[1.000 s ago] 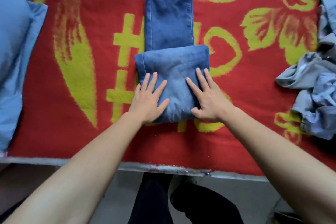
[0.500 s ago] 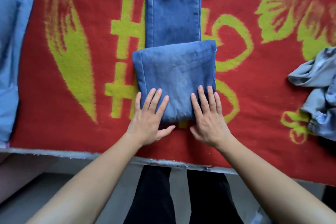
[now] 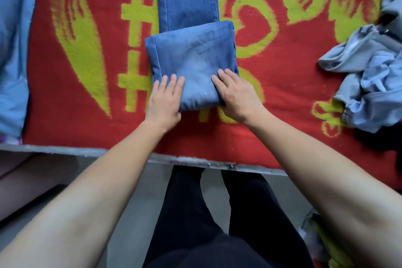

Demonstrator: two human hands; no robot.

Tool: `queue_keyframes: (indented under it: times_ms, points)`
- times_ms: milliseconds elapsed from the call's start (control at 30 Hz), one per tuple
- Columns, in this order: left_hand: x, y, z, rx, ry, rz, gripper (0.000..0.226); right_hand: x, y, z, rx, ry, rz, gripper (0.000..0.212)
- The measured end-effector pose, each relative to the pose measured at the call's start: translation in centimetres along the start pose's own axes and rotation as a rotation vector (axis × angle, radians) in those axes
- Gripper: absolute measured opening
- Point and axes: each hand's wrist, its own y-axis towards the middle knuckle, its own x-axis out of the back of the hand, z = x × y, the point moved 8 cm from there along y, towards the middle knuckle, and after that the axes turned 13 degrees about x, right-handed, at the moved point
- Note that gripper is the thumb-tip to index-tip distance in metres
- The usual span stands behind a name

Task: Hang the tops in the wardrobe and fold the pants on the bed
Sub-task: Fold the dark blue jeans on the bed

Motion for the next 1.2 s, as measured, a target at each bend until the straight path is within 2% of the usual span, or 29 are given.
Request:
queue_keyframes:
  times_ms: [133,233,333,400,467,533,600,667,700,767,867,967,1000,1067,1133,1200]
  points:
    - [2.7,-3.1,-0.2,0.01,-0.124,0.052,0.071,2.3,-2.2,0.9,0.025,0.075,0.121,0.064]
    - [3.9,-7.1,-0.8,0.024,-0.216,0.186,0.06,4.4,-5.4,2.5,0.075,0.118,0.185,0.056]
    - [5.1,-10.3,-1.6,-0.021,-0.257,0.304,0.047,6.2,-7.9,3.9,0.104,0.149,0.345,0.046]
    - [6.6,-10.6,-1.4,-0.01,-0.335,0.385,0.037,7.7,-8.2,3.6,0.066,0.193,0.451,0.033]
    - [8.3,-9.6,-0.5,0.025,-0.423,0.435,0.027,9.1,-7.4,2.2,-0.018,0.304,0.501,0.031]
    - [10.6,-7.6,1.1,0.108,-0.485,0.337,0.03,11.1,-5.5,0.1,-0.084,0.426,0.392,0.038]
    - [13.1,-5.4,3.5,0.237,-0.472,0.088,0.04,13.6,-3.4,-2.5,-0.18,0.476,0.119,0.052]
    - [14.6,-4.2,5.2,0.341,-0.493,-0.104,0.044,14.9,-2.7,-5.0,-0.352,0.519,-0.128,0.051]
    - [14.7,-3.6,5.7,0.369,-0.517,-0.142,0.045,14.6,-2.6,-5.8,-0.429,0.529,-0.178,0.05]
    - [13.7,-2.6,5.8,0.361,-0.53,-0.116,0.047,12.9,-2.2,-6.0,-0.453,0.509,-0.109,0.053]
    - [10.5,-2.0,4.2,0.242,-0.484,0.009,0.052,9.4,-2.0,-4.5,-0.325,0.411,0.088,0.066]
    - [7.0,-1.0,2.9,0.23,-0.474,0.117,0.063,6.9,-1.2,-2.7,-0.181,0.303,0.079,0.075]
    - [6.1,-0.4,2.7,0.287,-0.546,0.131,0.068,6.3,-0.7,-2.3,-0.153,0.283,0.031,0.076]
    - [4.8,0.9,3.4,0.516,-0.828,0.143,0.078,5.4,0.4,-2.3,-0.205,0.349,-0.084,0.08]
    - [3.0,2.6,4.2,0.761,-1.154,0.171,0.087,4.2,1.3,-3.9,-0.384,0.537,-0.201,0.088]
    - [1.3,4.3,4.3,0.909,-1.483,0.223,0.09,2.9,2.2,-5.7,-0.543,0.716,-0.283,0.098]
